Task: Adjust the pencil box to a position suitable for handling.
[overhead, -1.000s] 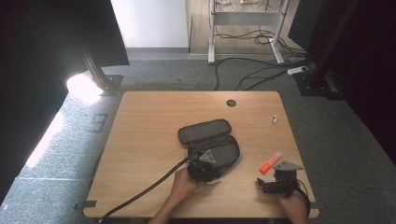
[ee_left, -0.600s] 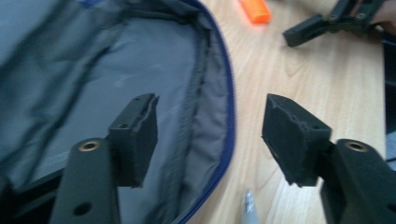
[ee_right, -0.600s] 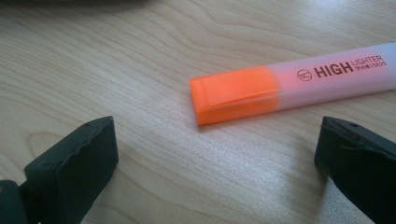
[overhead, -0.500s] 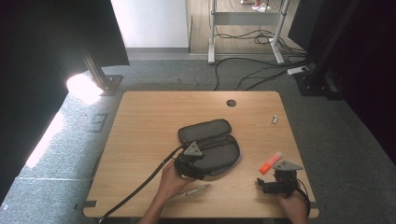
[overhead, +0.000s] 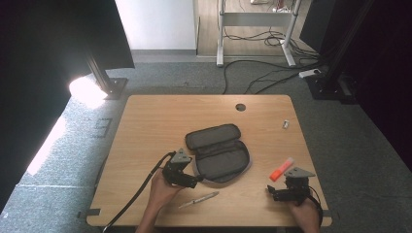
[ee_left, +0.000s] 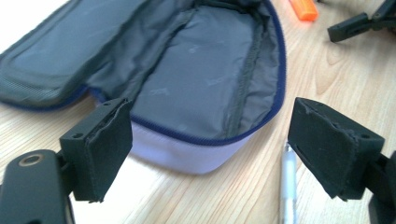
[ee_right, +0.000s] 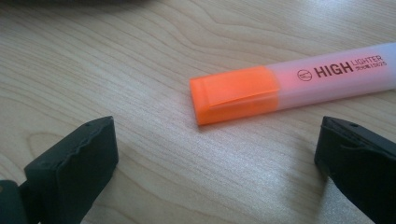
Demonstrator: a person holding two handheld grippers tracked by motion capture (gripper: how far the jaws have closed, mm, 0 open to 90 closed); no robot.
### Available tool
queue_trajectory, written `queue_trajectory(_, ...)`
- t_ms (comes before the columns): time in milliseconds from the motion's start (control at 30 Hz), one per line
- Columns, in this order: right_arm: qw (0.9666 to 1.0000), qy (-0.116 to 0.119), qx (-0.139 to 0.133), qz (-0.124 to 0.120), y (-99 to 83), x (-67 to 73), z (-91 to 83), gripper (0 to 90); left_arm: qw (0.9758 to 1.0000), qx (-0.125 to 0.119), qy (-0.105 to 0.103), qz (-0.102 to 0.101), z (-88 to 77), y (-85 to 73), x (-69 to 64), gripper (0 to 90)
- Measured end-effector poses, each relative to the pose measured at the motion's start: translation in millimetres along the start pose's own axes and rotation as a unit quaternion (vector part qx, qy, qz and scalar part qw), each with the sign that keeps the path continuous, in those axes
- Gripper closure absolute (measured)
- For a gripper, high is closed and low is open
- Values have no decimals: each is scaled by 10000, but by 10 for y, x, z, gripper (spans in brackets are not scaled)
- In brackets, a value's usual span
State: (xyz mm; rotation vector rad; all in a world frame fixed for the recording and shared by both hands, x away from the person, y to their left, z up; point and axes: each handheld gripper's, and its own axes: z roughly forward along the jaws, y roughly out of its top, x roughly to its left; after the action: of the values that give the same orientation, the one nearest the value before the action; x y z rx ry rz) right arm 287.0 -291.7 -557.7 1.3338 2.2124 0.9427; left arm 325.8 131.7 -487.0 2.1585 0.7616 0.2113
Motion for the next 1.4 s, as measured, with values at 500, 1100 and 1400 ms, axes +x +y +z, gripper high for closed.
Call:
queue_trajectory(500,10000,-3,-2,0,0,0,0,0,9980,-63,531,-333,-201,-399,264,0)
queue_trajectory(1100,10000,-1,-1,2,0,1,0,0,9903,455,1209,-507,-137,-853,488,0)
queue_trajectory(1400,10000,2,5,-1,0,0,-1,0,9899,620,1181,-482,-108,-850,493,0)
